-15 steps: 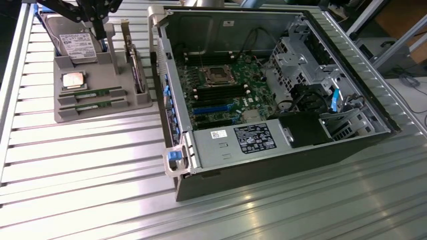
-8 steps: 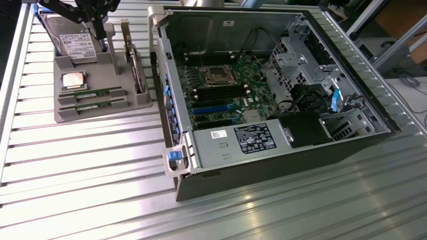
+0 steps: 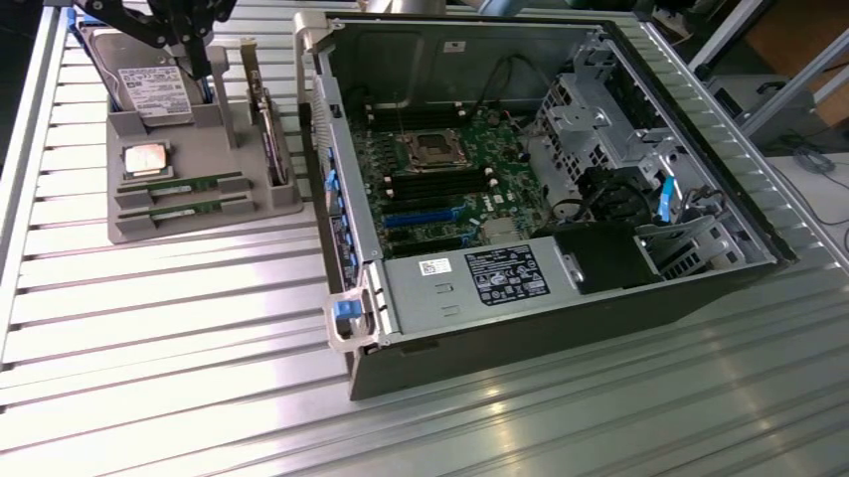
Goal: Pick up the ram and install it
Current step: 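Pick up the ram and move it above insertion slot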
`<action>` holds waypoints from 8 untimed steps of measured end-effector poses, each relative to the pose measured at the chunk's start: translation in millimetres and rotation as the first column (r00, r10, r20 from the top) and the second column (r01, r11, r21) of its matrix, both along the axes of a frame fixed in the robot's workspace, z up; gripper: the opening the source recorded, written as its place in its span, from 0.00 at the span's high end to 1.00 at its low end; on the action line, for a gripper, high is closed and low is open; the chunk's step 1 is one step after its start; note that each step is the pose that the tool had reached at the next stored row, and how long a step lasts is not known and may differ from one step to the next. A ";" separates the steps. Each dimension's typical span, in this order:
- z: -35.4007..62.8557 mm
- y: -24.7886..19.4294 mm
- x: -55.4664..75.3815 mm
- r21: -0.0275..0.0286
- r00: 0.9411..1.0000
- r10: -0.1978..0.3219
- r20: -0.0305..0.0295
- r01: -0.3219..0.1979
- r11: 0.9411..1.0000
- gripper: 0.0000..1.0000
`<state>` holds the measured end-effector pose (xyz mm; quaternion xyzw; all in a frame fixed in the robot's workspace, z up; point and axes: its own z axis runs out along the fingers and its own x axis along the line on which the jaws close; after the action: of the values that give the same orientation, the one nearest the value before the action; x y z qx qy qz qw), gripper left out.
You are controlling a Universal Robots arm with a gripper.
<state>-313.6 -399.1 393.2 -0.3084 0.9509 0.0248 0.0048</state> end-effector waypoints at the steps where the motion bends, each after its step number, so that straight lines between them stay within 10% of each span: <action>1: 0.0 0.0 0.0 0.000 1.000 0.010 0.000 -0.010 1.000 0.90; 8: 0.0 0.0 0.0 0.000 0.997 0.080 0.000 -0.080 0.997 0.90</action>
<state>-313.6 -399.1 393.2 -0.3463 0.9378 0.0250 0.0038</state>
